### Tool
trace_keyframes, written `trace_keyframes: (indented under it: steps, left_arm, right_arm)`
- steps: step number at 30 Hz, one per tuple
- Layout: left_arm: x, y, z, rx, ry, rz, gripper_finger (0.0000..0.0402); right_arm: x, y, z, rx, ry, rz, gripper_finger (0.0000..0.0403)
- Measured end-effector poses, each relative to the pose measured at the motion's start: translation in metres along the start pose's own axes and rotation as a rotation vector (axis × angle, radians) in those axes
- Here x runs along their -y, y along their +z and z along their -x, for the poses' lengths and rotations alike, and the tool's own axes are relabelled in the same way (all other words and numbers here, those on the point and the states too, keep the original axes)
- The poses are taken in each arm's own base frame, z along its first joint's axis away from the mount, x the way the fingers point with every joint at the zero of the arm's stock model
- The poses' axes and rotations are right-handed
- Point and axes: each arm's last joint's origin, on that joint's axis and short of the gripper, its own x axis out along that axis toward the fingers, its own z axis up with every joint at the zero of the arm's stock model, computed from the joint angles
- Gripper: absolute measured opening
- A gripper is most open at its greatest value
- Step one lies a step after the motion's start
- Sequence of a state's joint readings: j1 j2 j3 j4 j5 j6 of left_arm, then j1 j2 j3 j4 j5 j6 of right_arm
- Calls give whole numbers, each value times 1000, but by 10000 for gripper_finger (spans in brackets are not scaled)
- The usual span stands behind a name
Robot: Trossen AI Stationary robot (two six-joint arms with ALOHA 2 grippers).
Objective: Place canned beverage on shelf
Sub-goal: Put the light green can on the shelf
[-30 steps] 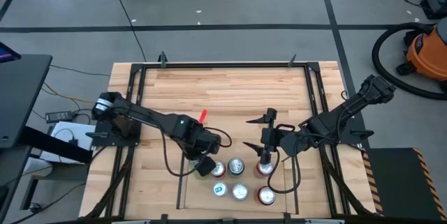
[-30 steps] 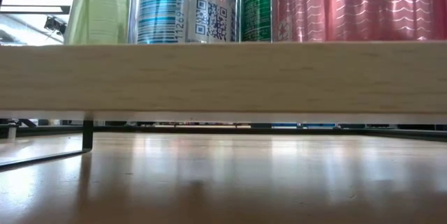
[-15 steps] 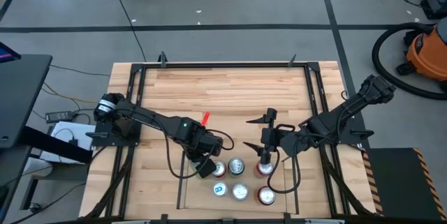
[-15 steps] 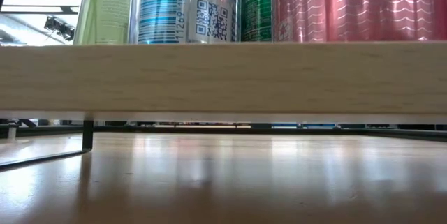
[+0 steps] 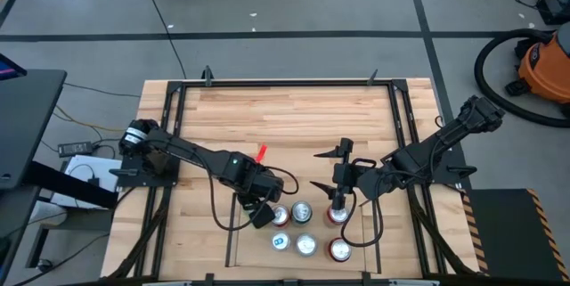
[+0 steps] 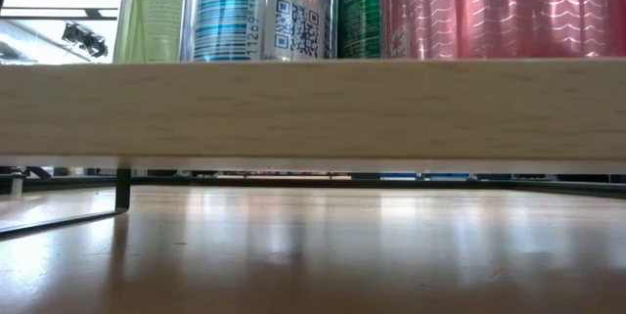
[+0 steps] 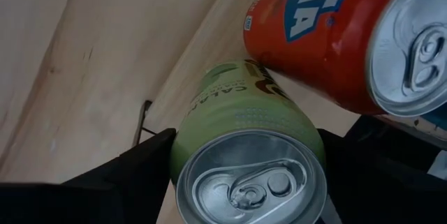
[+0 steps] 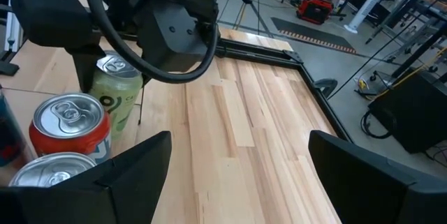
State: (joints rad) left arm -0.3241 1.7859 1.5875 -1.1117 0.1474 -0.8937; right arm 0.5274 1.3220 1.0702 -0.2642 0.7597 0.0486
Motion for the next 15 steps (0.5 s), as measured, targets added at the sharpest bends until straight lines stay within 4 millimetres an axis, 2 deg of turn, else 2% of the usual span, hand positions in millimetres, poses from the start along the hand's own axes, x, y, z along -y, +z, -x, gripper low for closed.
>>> trace_keyframes:
  steps: [8, 15]
  left_arm:
    - [4, 1, -1, 26, -28, -11, 330]
    - [3, 1, -3, 20, -21, -1, 350]
  right_arm:
    - [0, 0, 0, 0, 0, 0, 349]
    - [0, 0, 0, 0, 0, 0, 349]
